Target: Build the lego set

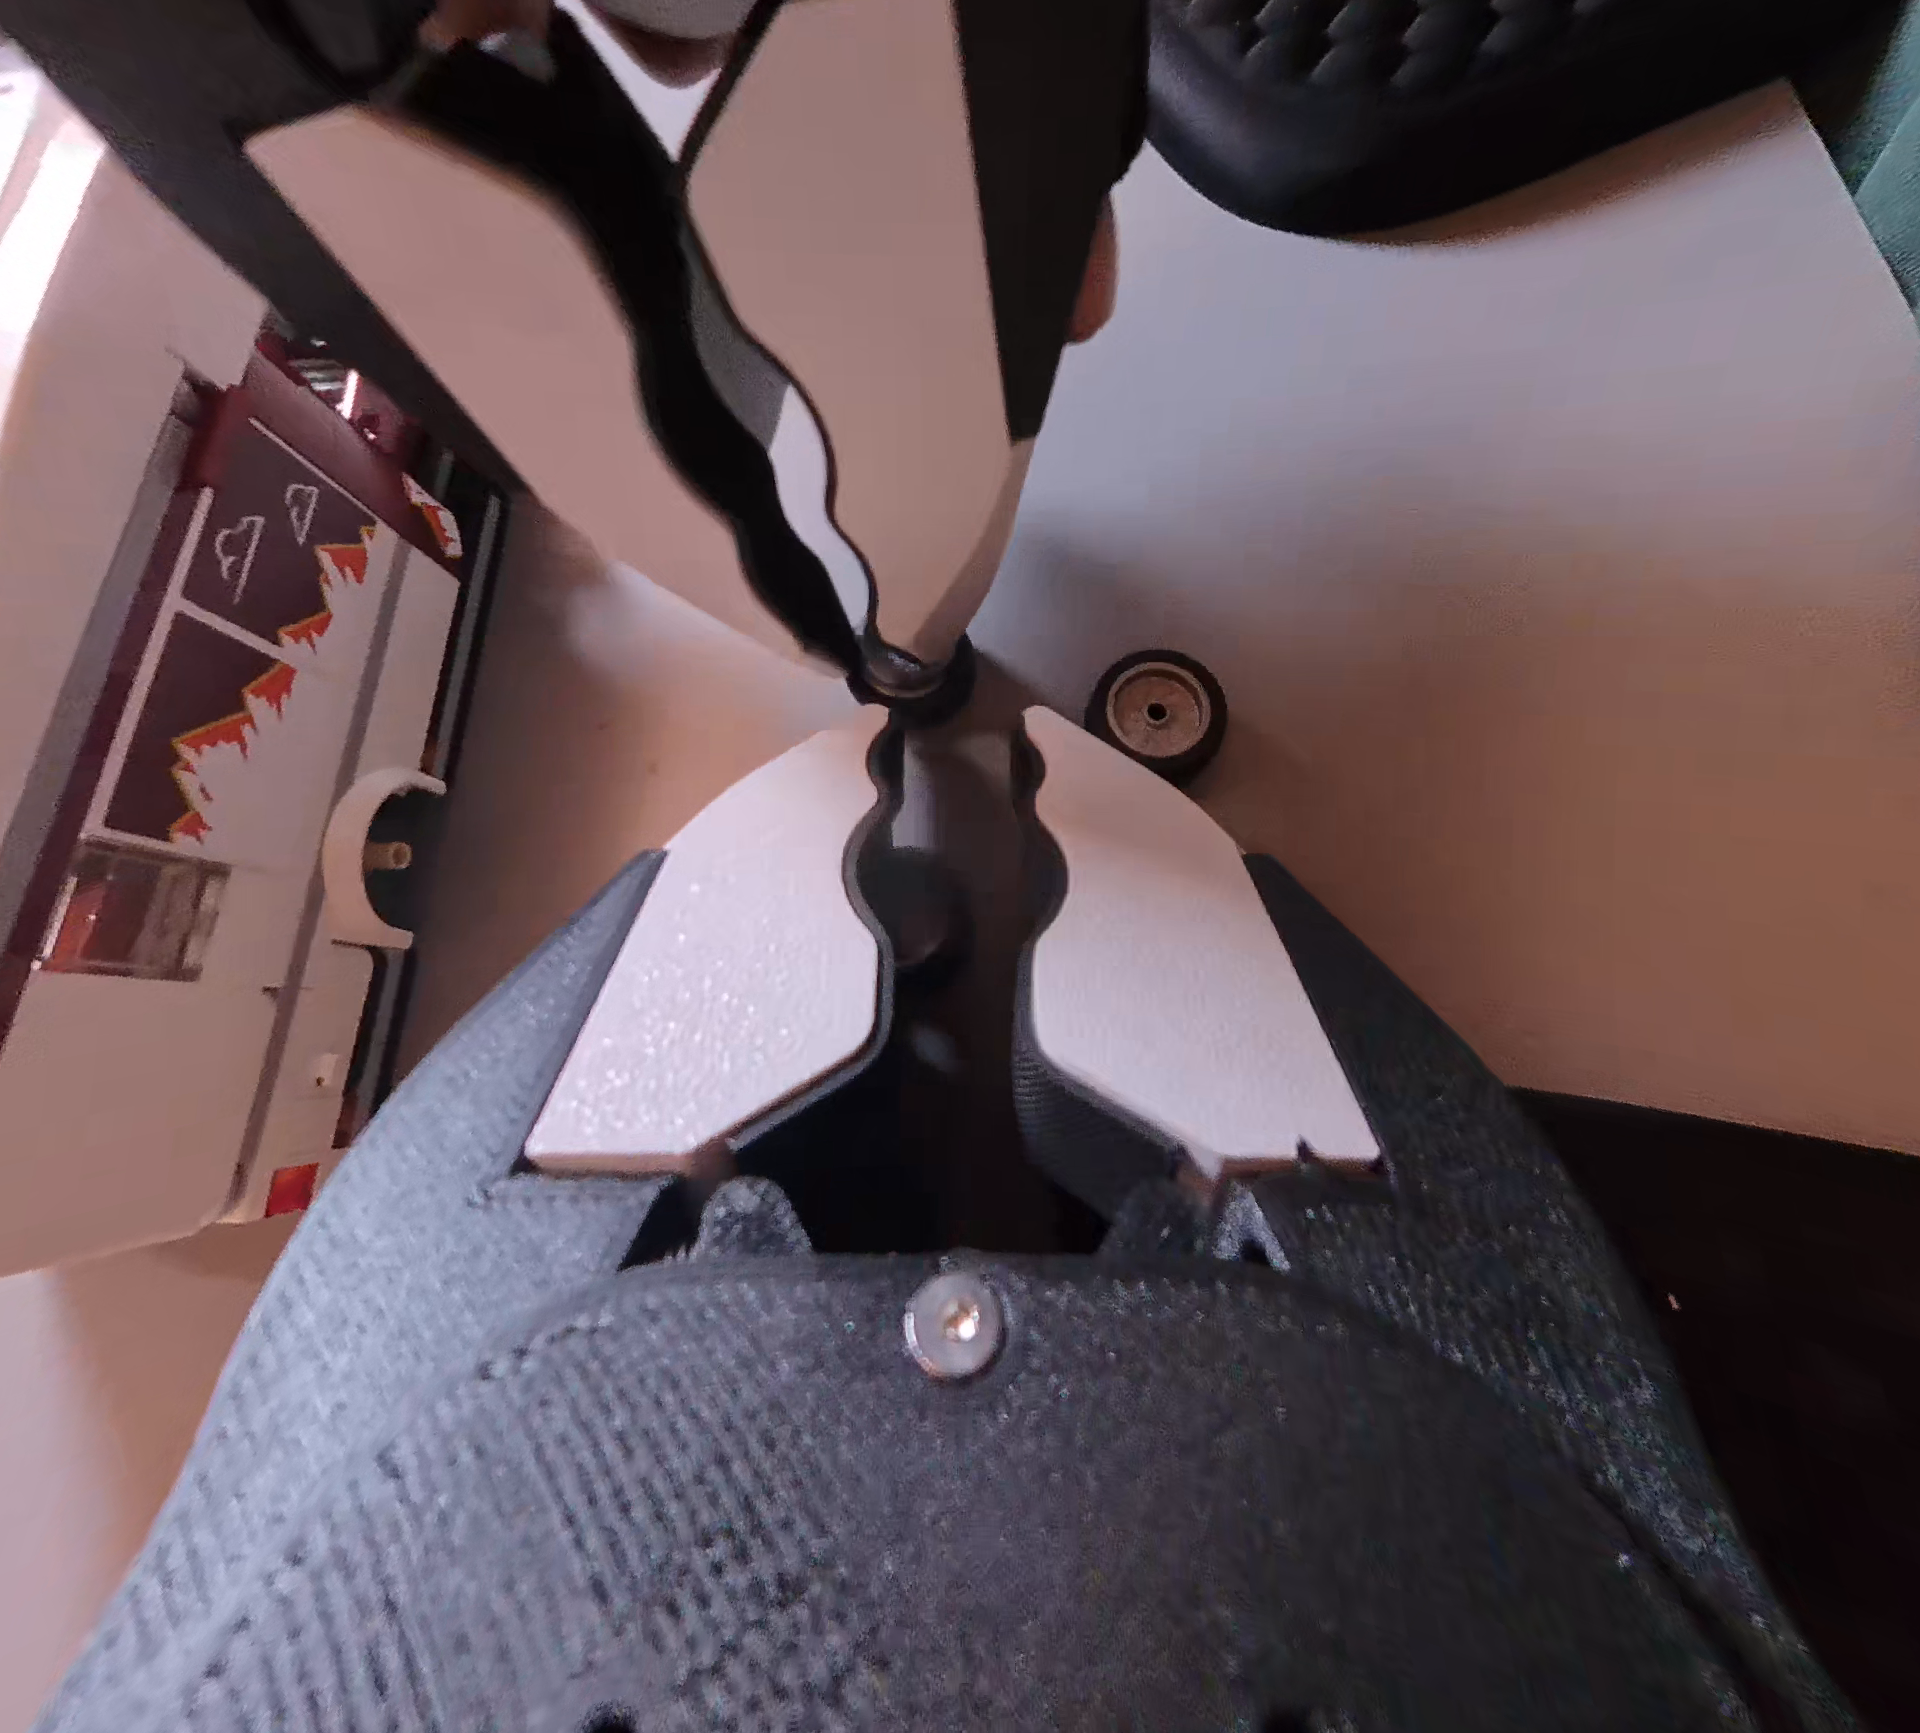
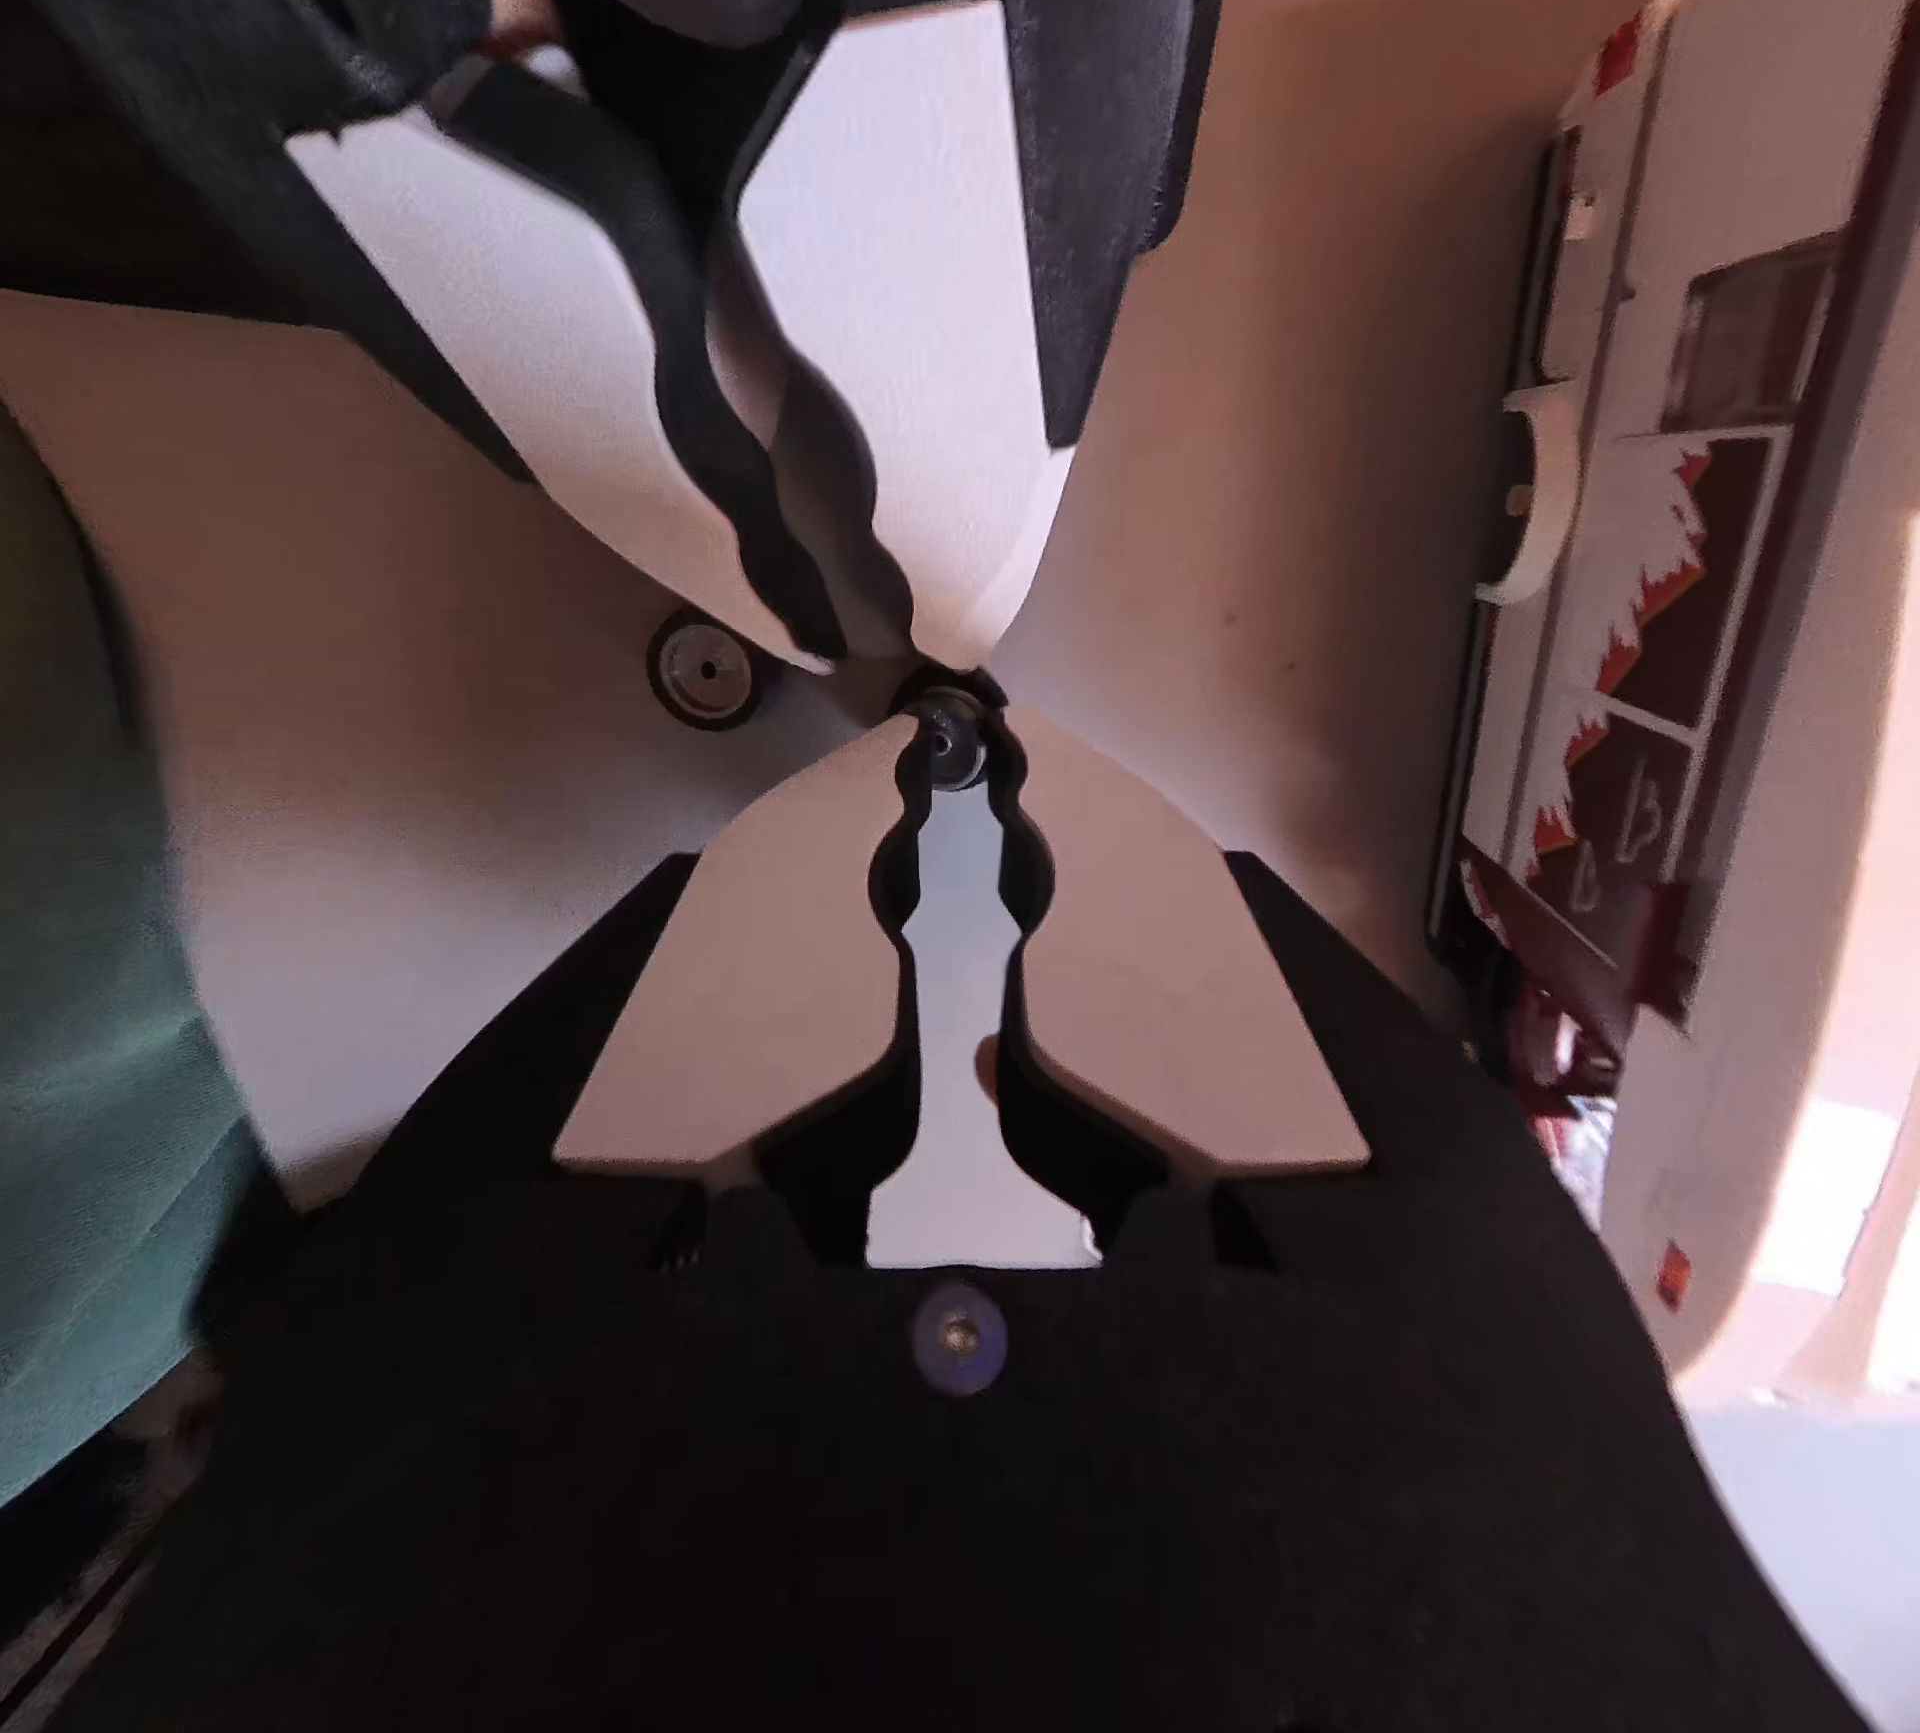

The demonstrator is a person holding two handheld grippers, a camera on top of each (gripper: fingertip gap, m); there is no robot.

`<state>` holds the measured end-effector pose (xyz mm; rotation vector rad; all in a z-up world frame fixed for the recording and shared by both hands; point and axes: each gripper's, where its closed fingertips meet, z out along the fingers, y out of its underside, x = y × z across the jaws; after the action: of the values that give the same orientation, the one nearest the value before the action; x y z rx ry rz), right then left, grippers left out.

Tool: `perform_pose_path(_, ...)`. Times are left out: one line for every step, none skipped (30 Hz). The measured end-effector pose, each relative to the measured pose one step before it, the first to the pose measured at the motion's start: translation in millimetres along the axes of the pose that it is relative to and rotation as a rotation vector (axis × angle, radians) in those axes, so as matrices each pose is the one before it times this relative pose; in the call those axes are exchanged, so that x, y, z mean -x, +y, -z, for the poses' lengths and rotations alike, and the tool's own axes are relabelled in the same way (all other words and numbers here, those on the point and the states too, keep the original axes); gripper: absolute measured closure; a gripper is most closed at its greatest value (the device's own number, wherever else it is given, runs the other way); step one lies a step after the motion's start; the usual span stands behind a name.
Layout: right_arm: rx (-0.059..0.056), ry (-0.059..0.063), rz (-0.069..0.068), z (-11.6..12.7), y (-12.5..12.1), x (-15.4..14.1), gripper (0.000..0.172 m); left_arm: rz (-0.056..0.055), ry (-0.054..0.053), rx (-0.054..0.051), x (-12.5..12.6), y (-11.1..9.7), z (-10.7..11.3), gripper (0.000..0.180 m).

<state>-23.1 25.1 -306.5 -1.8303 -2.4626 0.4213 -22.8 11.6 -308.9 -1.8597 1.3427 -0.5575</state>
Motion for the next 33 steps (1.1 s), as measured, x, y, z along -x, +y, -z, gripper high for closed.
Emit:
perform_pose_path(-0.0354, 0.0301, 0.0181, 1.01, 0.15, -1.79, 0.161, 0.0043, -0.0007, 0.0005, 0.92, 0.07, -0.11, 0.161)
perform_pose_path(-0.0333, 0.0222, 0.0095, 0.93, 0.06, -0.53, 0.159, 0.0076, -0.0012, 0.0023, 0.95, 0.21, -0.28, 0.157)
perform_pose_path(-0.0303, 0.0018, 0.0053, 0.98, -0.38, 2.24, 0.158, 0.0094, -0.0047, 0.0014, 1.67, 0.14, -0.17, 0.155)
perform_pose_path(-0.0282, 0.0097, 0.0072, 1.20, -0.64, 1.06, 0.155, 0.0068, -0.0006, 0.0009, 1.04, 0.10, -0.11, 0.152)
perform_pose_path(-0.0165, 0.0345, 0.0180, 1.94, 0.39, -2.67, 0.154, 0.0035, -0.0011, -0.0038, 0.89, -0.60, 0.14, 0.151)
perform_pose_path(-0.0163, 0.0412, 0.0272, 3.01, 0.26, -3.60, 0.155, 0.0019, -0.0038, -0.0058, 1.24, -0.79, 0.27, 0.150)
perform_pose_path(-0.0250, 0.0145, 0.0180, 3.52, -1.58, 0.45, 0.155, 0.0012, 0.0003, -0.0030, 0.78, -0.46, -0.07, 0.150)
perform_pose_path(-0.0226, -0.0068, 0.0049, 3.16, -2.68, 3.81, 0.156, -0.0019, 0.0058, 0.0014, -0.03, -0.25, -0.69, 0.148)
perform_pose_path(-0.0119, -0.0047, 0.0069, 2.23, -1.83, 3.60, 0.156, -0.0044, -0.0015, 0.0022, 0.97, -0.44, -1.16, 0.147)
perform_pose_path(-0.0106, 0.0035, 0.0126, 1.55, -1.24, 2.23, 0.157, -0.0084, 0.0005, 0.0004, 0.59, -1.07, -1.59, 0.147)
perform_pose_path(-0.0167, 0.0097, 0.0035, 1.06, -1.17, 0.35, 0.159, -0.0085, 0.0089, 0.0007, -0.62, -1.33, -2.09, 0.146)
perform_pose_path(-0.0242, -0.0089, -0.0155, 0.62, -1.36, 1.62, 0.161, -0.0086, 0.0202, -0.0008, -2.39, -1.76, -1.81, 0.146)
perform_pose_path(-0.0349, -0.0157, -0.0351, 0.81, -2.22, 1.74, 0.161, -0.0130, 0.0313, -0.0119, -4.62, -3.12, -0.87, 0.147)
perform_pose_path(-0.0417, -0.0090, -0.0406, 1.03, -2.40, 0.52, 0.162, -0.0102, 0.0129, -0.0159, -2.40, -3.65, 0.59, 0.149)
perform_pose_path(-0.0469, -0.0120, -0.0361, 1.26, -2.59, 1.32, 0.162, -0.0063, 0.0047, -0.0209, -1.16, -3.91, 1.93, 0.152)
perform_pose_path(-0.0462, -0.0057, -0.0322, 1.45, -2.42, 1.37, 0.162, 0.0064, 0.0056, -0.0225, -0.53, -3.71, 2.65, 0.153)
perform_pose_path(-0.0501, 0.0085, -0.0193, 1.98, -2.89, 0.07, 0.162, 0.0227, 0.0107, -0.0169, -0.22, -2.43, 2.93, 0.153)
perform_pose_path(-0.0494, 0.0141, -0.0083, 2.48, -2.79, -0.18, 0.162, 0.0290, 0.0137, -0.0218, -0.23, -2.87, 2.96, 0.153)
perform_pose_path(-0.0488, 0.0185, -0.0050, 2.66, -3.00, -0.49, 0.162, 0.0270, 0.0111, -0.0248, 0.06, -3.41, 3.05, 0.153)
perform_pose_path(-0.0508, 0.0201, -0.0004, 2.90, -4.01, -0.34, 0.162, 0.0226, 0.0071, -0.0252, 0.32, -3.78, 2.81, 0.154)
perform_pose_path(-0.0477, 0.0217, 0.0105, 2.90, -4.30, 0.20, 0.162, 0.0222, 0.0123, -0.0226, -0.93, -4.05, 2.37, 0.154)
perform_pose_path(-0.0414, 0.0309, 0.0300, 2.99, -3.84, 0.21, 0.162, 0.0257, 0.0098, -0.0202, -0.69, -4.08, 1.97, 0.154)
perform_pose_path(-0.0324, 0.0316, 0.0518, 3.47, -2.92, 1.09, 0.162, 0.0282, 0.0132, -0.0179, -1.47, -3.59, 1.42, 0.154)
perform_pose_path(-0.0303, 0.0285, 0.0565, 4.31, -2.98, 1.66, 0.161, 0.0318, 0.0125, -0.0046, -1.16, -0.61, 0.46, 0.154)
perform_pose_path(-0.0235, 0.0259, 0.0403, 4.60, -2.33, 1.27, 0.159, 0.0289, 0.0108, -0.0111, -0.53, -0.34, 0.27, 0.154)
perform_pose_path(-0.0094, 0.0073, 0.0294, 3.84, -0.43, 2.92, 0.156, 0.0357, 0.0193, -0.0196, -1.60, -1.17, 0.43, 0.154)
perform_pose_path(0.0046, 0.0029, 0.0327, 2.51, 1.14, 3.77, 0.151, 0.0440, 0.0286, -0.0265, -3.17, -2.87, 0.46, 0.154)
perform_pose_path(0.0010, 0.0260, 0.0446, 1.37, 0.37, 1.67, 0.148, 0.0454, 0.0341, -0.0341, -4.20, -4.98, 0.31, 0.154)
perform_pose_path(-0.0101, 0.0295, 0.0513, 1.04, -1.80, 1.92, 0.146, 0.0425, 0.0321, -0.0343, -4.31, -5.56, -0.14, 0.154)
perform_pose_path(-0.0146, 0.0302, 0.0460, 1.82, -2.86, 0.95, 0.146, 0.0292, 0.0158, -0.0097, -1.80, -2.05, -0.78, 0.154)
perform_pose_path(-0.0064, 0.0277, 0.0405, 1.86, -1.88, -0.36, 0.146, 0.0166, 0.0109, -0.0136, -1.41, -1.81, -0.60, 0.154)
perform_pose_path(-0.0037, 0.0152, 0.0324, 1.92, -1.46, 0.17, 0.144, 0.0238, 0.0188, -0.0138, -2.49, -1.89, -0.58, 0.154)
perform_pose_path(-0.0057, 0.0042, 0.0264, 1.97, -2.06, 1.02, 0.143, 0.0220, 0.0179, -0.0010, -2.65, -0.40, -1.00, 0.154)
